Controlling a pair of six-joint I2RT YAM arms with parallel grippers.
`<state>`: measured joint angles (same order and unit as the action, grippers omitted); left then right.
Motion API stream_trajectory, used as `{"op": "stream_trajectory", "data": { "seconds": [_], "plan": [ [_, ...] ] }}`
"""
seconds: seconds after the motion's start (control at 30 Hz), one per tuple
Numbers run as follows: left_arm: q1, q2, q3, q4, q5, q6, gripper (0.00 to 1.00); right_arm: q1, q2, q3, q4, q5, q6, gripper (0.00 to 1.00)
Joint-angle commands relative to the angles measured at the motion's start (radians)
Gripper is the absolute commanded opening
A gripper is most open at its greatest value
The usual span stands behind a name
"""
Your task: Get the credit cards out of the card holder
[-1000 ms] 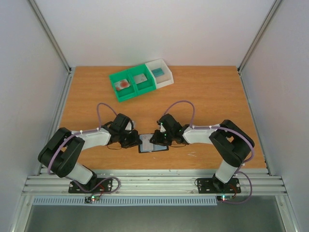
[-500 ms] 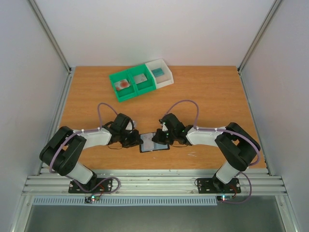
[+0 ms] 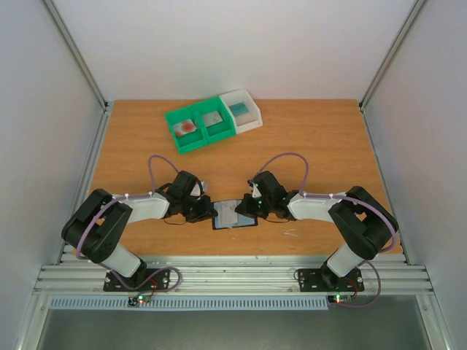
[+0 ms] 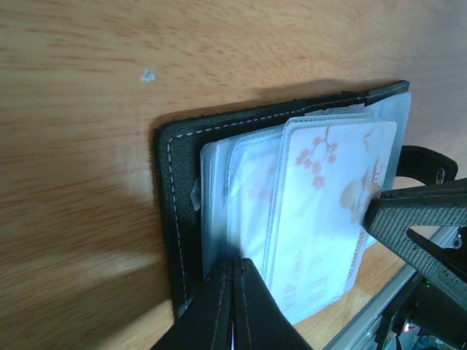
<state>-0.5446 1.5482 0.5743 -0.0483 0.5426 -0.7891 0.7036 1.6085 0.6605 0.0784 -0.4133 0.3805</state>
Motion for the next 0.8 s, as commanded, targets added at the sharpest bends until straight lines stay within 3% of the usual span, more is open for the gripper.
{"op": "stream_trajectory", "data": {
  "seconds": [0.0, 0.27, 0.77],
  "plan": [
    [-0.006, 0.037, -0.02, -0.052, -0.057, 0.003, 0.03, -0.02, -0.025, -0.025, 0.007, 0.005, -0.001, 0.01],
    [-0.006, 0.03, -0.018, -0.056, -0.053, 0.001, 0.02, -0.038, -0.061, -0.05, 0.017, -0.013, -0.003, 0.01],
    [-0.006, -0.054, -0.018, -0.059, -0.033, -0.036, 0.12, -0.05, -0.161, -0.061, -0.068, 0.031, -0.005, 0.01]
  ]
}}
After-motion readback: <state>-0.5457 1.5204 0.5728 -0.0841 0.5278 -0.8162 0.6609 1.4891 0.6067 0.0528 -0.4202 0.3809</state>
